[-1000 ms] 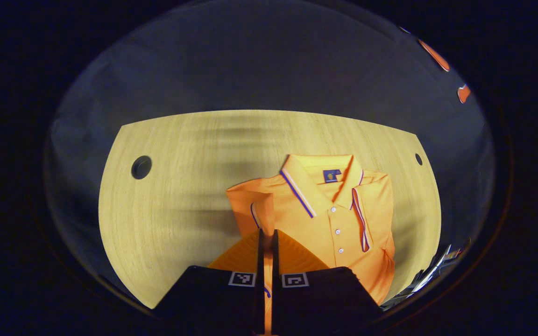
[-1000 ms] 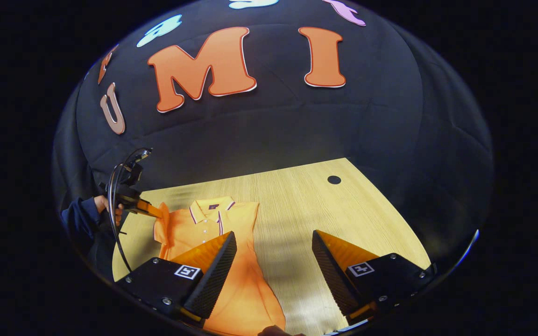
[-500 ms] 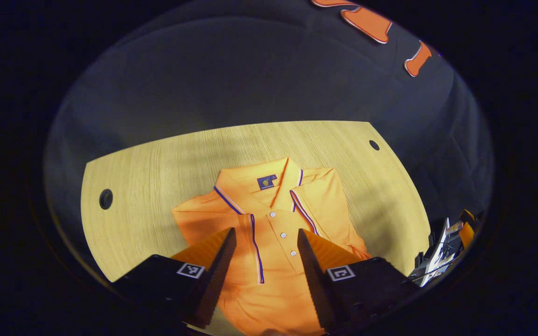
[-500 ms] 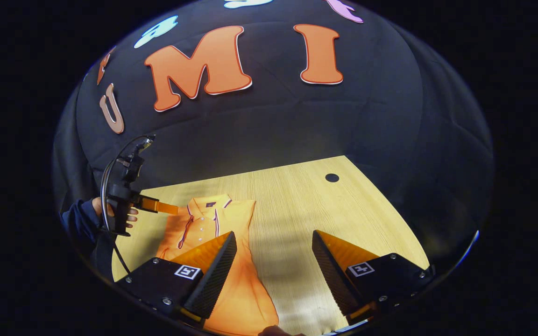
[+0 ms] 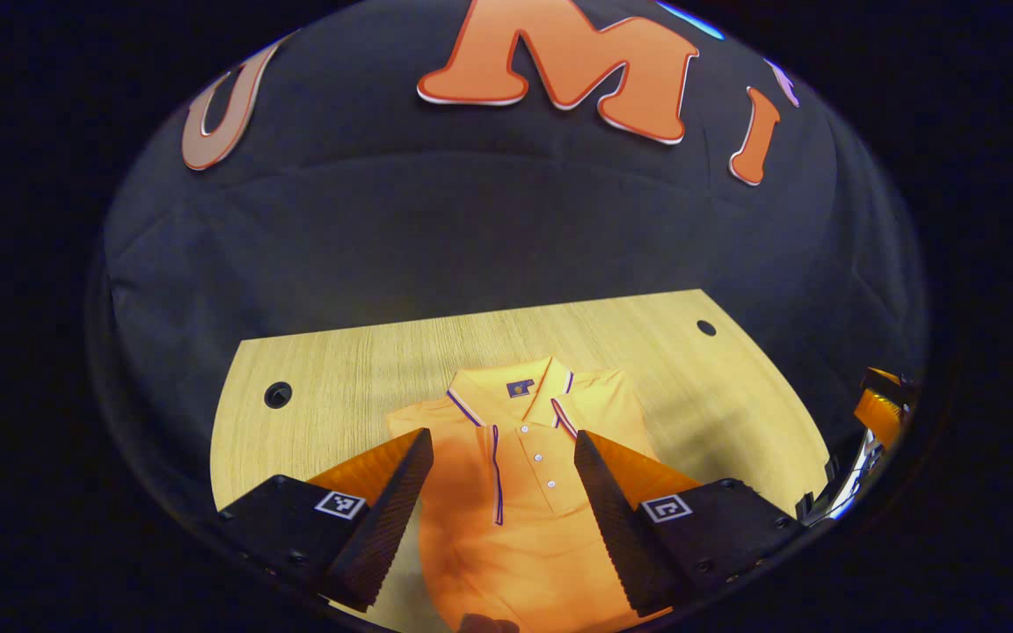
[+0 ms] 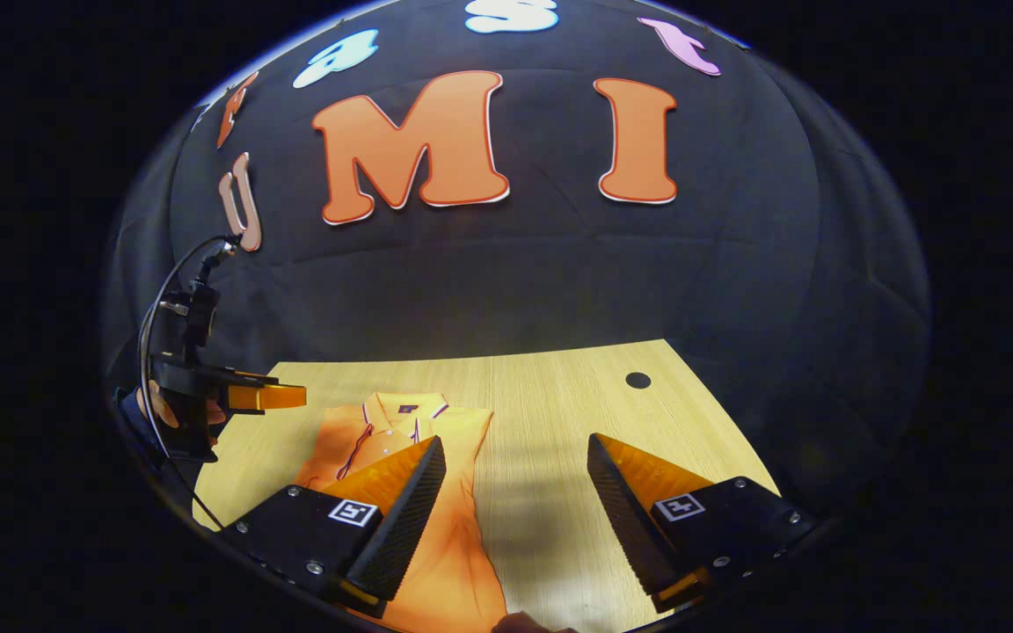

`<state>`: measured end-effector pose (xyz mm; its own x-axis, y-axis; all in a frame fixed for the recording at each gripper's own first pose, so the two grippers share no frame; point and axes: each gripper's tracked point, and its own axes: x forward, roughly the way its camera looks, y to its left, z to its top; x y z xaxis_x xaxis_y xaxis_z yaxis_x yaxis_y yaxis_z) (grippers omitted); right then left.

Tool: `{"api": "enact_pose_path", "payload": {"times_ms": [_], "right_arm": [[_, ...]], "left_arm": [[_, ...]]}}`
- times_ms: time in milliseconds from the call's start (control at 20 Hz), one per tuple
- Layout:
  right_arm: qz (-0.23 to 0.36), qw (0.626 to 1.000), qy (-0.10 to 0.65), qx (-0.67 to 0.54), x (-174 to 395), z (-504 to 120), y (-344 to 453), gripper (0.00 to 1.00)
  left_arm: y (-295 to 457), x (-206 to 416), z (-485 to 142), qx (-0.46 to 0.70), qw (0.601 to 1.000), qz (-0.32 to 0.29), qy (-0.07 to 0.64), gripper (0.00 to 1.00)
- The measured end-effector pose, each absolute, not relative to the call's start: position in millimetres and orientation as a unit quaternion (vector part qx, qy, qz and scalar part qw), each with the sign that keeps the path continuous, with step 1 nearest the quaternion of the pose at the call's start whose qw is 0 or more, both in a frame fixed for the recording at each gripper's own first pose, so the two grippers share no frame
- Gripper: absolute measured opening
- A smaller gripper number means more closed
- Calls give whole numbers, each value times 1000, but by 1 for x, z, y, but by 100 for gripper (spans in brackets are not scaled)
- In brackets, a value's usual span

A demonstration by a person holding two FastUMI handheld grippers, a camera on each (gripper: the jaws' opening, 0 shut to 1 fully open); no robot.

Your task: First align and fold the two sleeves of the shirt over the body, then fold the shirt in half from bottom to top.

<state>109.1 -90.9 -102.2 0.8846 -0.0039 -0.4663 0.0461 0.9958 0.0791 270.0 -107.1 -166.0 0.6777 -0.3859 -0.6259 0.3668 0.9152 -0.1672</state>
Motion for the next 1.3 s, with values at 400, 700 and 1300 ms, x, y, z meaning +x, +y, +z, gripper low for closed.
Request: {"api": "enact_pose_path", "payload": {"times_ms": [400,700,1300], "right_arm": [[35,985,165,-18,93,-72,-66,99],[22,990,138,-26,52,-56,-52,99],[8,977,211,-35,-66,-121,-5,99]], "left_arm": [[-66,201,-80,-36,971,-123,202,98],[-29,136,-36,-46,985,-98,134,97],[14,-16,-103,-29,979,-99,177,97]]}}
